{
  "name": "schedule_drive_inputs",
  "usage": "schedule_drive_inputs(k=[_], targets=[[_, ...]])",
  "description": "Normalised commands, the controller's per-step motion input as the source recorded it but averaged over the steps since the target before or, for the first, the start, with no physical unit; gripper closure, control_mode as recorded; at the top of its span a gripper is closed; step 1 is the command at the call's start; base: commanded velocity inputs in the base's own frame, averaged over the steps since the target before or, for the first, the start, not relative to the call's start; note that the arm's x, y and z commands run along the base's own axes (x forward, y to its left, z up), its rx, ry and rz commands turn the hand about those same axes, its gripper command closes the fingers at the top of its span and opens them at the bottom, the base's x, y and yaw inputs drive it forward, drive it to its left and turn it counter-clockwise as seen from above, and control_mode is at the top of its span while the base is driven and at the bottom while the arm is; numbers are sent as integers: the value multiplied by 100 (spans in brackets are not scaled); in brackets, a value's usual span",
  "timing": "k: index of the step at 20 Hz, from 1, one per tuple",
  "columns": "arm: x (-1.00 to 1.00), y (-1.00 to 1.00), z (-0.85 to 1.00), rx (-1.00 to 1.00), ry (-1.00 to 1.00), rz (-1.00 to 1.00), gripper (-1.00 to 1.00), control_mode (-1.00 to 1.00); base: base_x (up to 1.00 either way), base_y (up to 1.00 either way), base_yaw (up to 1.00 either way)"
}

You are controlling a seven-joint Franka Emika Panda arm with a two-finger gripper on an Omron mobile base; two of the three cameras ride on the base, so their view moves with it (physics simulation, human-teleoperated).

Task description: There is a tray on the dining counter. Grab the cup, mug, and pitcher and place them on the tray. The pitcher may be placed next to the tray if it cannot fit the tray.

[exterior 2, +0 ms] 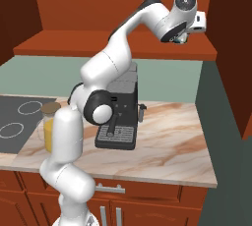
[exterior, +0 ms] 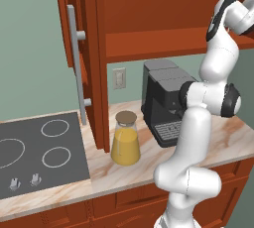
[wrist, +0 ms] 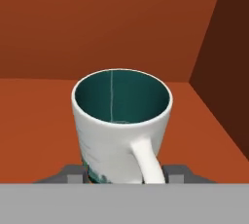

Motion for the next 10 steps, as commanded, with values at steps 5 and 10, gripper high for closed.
schedule_drive_inputs(k=[5, 10], targets=[[0, 0, 0, 0, 0, 0, 100, -100, 0, 0, 0], [0, 0, 0, 0, 0, 0, 100, -100, 0, 0, 0]])
